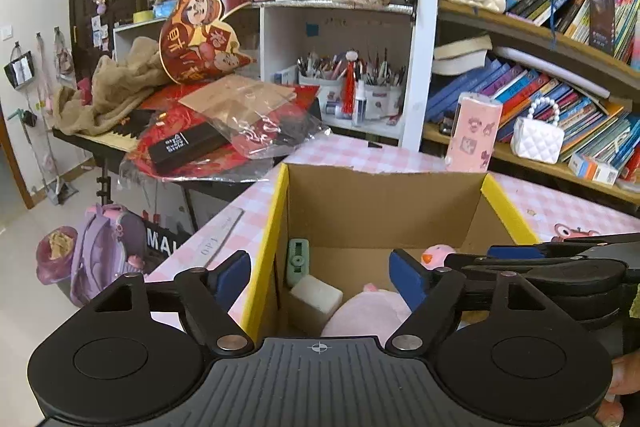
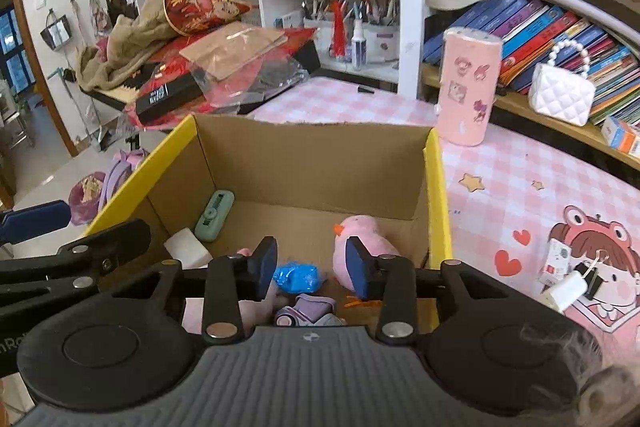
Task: Organize objects
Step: 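Lower the eraser and blue bag into the box and open both grippers, then withdraw both grippers from the box back toward the green frog toy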
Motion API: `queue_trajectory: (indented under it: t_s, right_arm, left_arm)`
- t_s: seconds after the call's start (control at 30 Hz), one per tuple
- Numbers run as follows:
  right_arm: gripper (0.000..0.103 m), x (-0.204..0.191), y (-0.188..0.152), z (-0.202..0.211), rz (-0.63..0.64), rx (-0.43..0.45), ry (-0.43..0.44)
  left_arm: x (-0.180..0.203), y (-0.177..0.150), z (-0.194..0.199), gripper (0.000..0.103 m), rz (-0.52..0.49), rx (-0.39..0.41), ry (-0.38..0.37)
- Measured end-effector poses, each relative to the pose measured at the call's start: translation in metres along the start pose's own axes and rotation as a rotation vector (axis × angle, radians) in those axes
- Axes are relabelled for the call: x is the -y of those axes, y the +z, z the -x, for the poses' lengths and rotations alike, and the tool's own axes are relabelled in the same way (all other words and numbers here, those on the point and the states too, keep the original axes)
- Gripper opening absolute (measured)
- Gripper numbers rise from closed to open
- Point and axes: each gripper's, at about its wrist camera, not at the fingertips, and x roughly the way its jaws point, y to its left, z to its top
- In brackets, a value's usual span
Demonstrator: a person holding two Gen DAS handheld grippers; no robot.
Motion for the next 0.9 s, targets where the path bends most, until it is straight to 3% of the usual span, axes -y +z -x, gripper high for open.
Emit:
queue_trajectory:
  t_s: [0.47,0.9]
  right_arm:
    - [0.045,-0.008,-0.025,0.078,0.003,0.122,-0.074]
    - [0.045,-0.045,-0.081,0.116,-0.009,0.077,-0.111]
  left_arm:
    - [-0.016,-0.016,0.047,0.083,0.037,0.036,-0.016]
    - [-0.033,-0.056,0.083,0.083,0.042,-0.035,-0.039]
